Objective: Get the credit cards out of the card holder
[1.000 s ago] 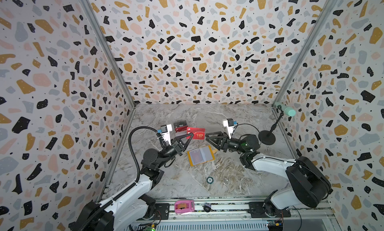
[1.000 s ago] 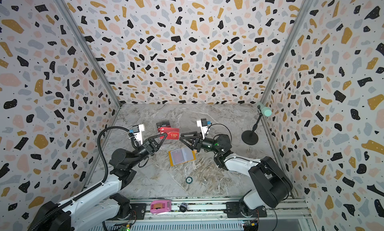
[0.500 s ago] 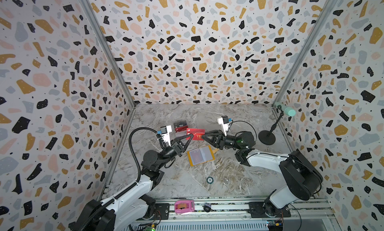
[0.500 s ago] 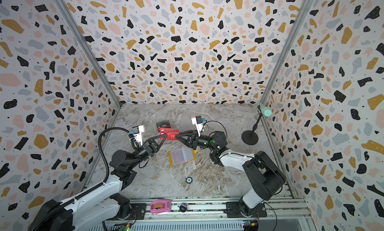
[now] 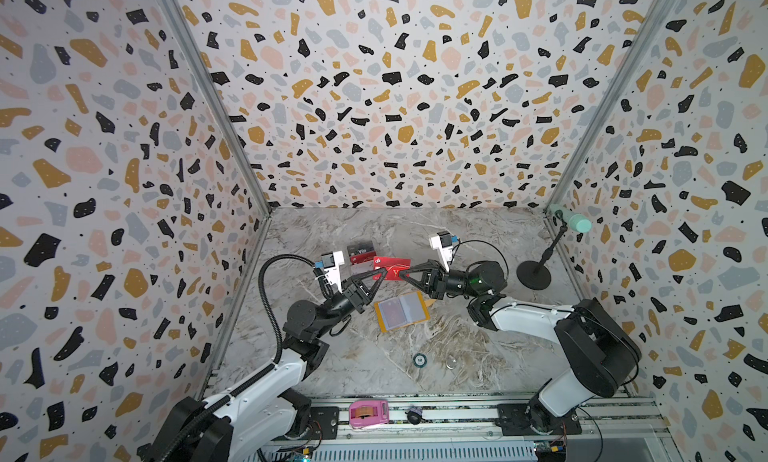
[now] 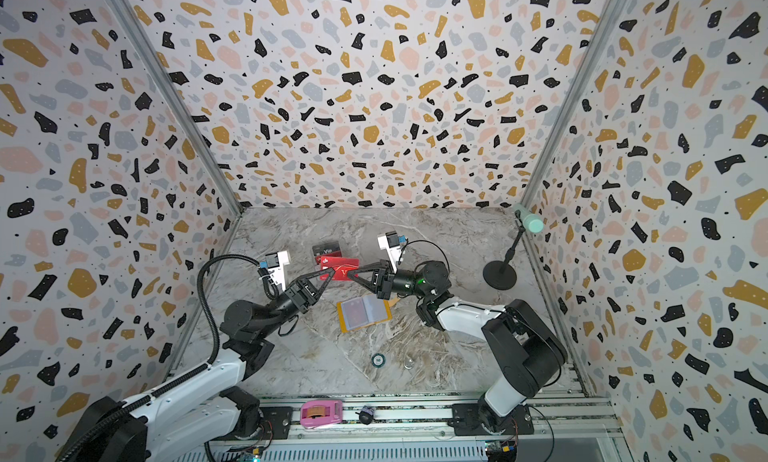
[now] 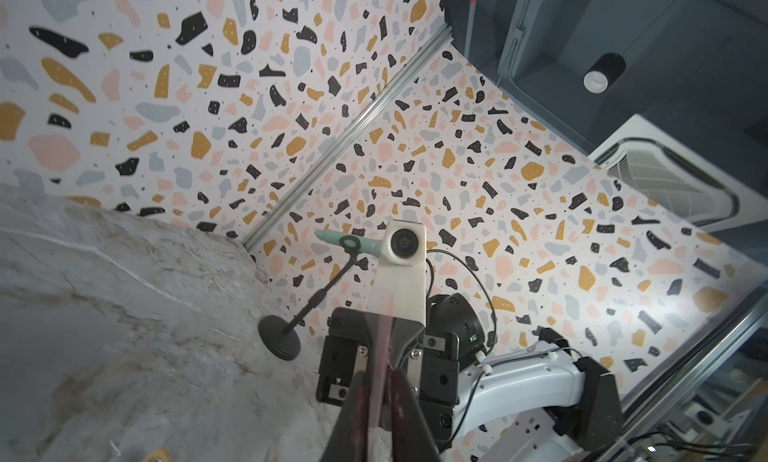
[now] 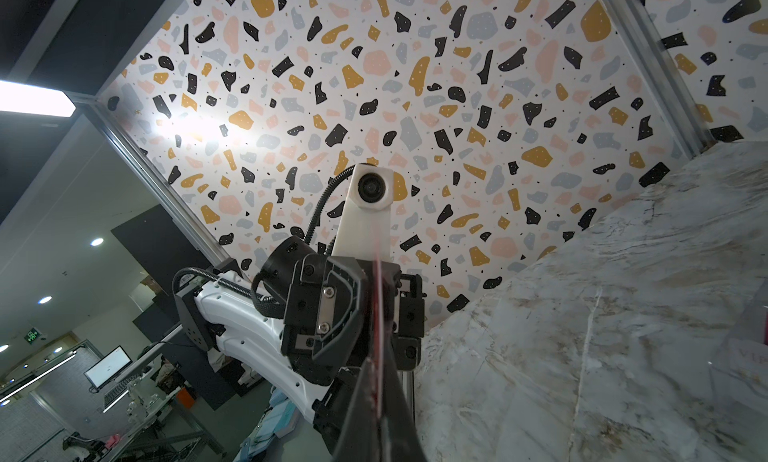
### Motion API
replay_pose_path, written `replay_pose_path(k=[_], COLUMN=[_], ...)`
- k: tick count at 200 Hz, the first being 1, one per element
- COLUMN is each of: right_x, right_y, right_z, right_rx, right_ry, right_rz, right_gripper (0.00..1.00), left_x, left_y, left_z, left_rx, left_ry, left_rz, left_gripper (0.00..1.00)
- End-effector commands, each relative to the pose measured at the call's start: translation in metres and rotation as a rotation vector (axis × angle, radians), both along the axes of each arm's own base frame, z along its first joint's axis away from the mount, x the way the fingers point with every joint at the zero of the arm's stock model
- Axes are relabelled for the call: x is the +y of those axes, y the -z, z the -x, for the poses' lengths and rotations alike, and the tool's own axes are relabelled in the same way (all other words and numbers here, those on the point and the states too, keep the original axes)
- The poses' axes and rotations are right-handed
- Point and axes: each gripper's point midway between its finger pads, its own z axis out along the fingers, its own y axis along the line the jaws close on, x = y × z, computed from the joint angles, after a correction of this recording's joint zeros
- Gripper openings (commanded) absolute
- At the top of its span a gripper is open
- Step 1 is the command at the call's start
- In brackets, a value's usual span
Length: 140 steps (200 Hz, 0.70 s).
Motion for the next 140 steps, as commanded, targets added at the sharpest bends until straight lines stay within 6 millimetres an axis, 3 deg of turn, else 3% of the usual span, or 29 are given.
replay_pose_path(k=[1,13,45,84,140], right_x=[-0.005,-0.008,-0.021,-0.031,-0.042], right_y=[-0.008,-0.004,0.01,0.033,0.053], right_z=[0.003,0.003,-0.003,0.007,0.027], right_rx=[-0.048,-0.05,-0.066,-0.137,-0.18], right_ry=[-0.005,-0.009,0.007,-0.089,-0.174], right_rz=[0.012,0.037,0.125,0.315,0.458], right_gripper=[0.0,0.0,0.0,0.0,0.0], left_x=[0.002,0.004,0.002,-0.004,-0.018], left_y=[0.001,0.006,0.012,0.029,0.039], left_z=[0.002,-0.001,-0.003,-0.004,0.015], left_rx=[-0.033,-0.019,-0.045,-0.041,-0.107], left_ry=[-0.035,-0.061,-0.083,-0.057,0.125], left_rz=[-0.048,-0.088,-0.213,-0.463,-0.676], left_gripper=[0.43,0.54,0.62,0.63,0.62])
